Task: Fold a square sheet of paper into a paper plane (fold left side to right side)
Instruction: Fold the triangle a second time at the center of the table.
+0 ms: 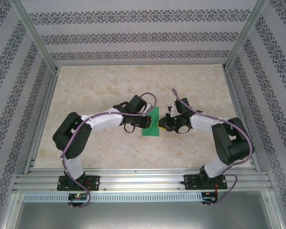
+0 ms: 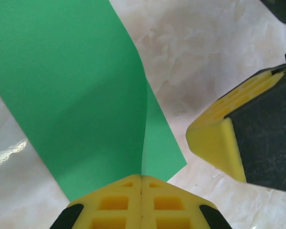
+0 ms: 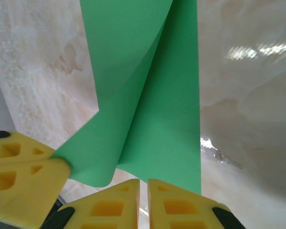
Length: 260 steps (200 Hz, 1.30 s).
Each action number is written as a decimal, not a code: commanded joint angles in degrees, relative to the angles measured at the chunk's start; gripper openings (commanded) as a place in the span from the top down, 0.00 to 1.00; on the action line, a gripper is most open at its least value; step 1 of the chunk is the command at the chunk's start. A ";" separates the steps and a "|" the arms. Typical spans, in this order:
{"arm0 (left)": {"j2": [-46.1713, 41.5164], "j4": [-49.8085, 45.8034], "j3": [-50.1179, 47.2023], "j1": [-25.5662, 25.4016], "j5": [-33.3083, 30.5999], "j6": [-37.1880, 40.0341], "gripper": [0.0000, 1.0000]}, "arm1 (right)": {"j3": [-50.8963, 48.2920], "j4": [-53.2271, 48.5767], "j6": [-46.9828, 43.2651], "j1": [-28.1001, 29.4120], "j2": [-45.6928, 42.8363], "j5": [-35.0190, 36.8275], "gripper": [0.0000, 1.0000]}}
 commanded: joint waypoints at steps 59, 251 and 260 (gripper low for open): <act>2.92 -3.60 3.64 1.95 -0.96 5.26 0.96 | 0.74 -3.67 -0.92 2.02 5.21 3.97 0.87; 7.93 -6.34 7.18 3.03 -4.77 10.05 0.92 | 1.66 -7.79 -2.70 3.52 7.06 7.24 0.86; 8.05 -6.23 7.18 3.02 -4.73 10.04 0.92 | 1.75 -7.94 -2.79 3.50 7.06 7.24 0.86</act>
